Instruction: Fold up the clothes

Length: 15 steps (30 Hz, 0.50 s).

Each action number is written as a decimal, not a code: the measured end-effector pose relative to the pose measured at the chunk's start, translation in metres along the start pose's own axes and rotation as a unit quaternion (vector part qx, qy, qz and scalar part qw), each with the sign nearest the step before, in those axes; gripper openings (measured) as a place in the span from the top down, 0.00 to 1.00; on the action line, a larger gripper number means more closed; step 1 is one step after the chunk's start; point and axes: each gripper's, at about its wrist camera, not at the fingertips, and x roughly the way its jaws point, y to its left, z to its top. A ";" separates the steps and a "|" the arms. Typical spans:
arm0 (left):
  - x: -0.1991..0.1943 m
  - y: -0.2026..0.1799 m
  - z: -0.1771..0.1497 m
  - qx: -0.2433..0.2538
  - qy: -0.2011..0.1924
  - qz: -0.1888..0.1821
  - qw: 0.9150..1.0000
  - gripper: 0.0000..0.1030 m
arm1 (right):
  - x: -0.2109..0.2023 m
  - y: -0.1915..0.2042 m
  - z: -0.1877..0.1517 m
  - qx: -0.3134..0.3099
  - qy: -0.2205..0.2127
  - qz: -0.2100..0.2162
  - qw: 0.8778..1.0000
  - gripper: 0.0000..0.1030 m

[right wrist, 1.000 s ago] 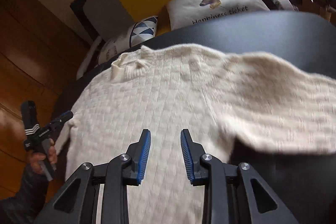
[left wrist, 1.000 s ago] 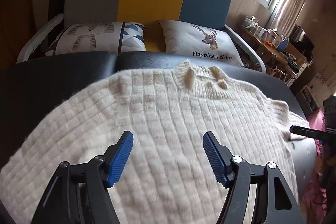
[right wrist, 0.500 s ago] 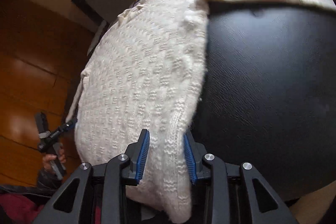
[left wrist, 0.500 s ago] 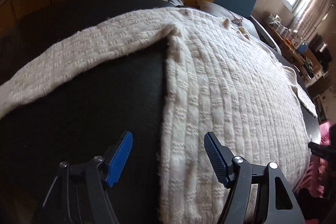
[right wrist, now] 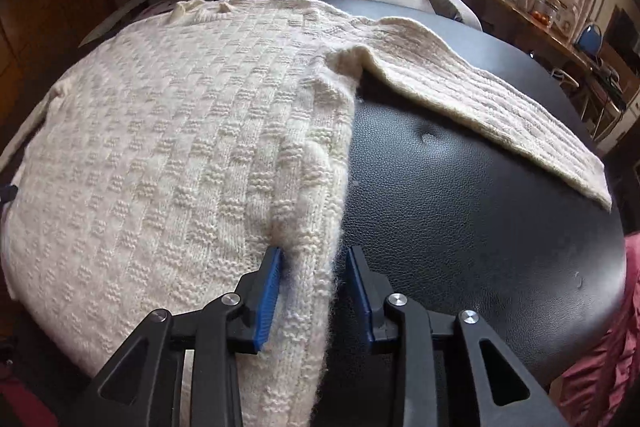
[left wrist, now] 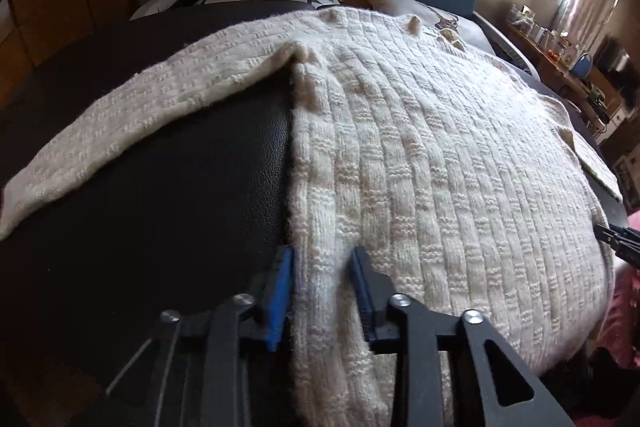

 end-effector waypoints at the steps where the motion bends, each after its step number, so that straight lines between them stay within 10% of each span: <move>1: -0.005 -0.002 0.000 0.002 -0.007 0.000 1.000 0.54 | -0.005 0.000 0.003 0.006 -0.011 0.002 1.000 0.69; 6: -0.029 -0.020 0.006 0.015 -0.050 -0.006 0.999 0.44 | -0.041 0.020 0.022 -0.005 -0.084 0.042 0.996 0.65; 11: -0.033 -0.053 0.011 0.049 -0.065 -0.028 0.996 0.31 | -0.034 0.082 0.026 -0.047 -0.060 0.125 0.989 0.65; 15: -0.001 -0.064 -0.007 0.052 -0.002 -0.023 0.998 0.31 | -0.001 0.116 0.012 -0.075 -0.015 0.105 0.992 0.65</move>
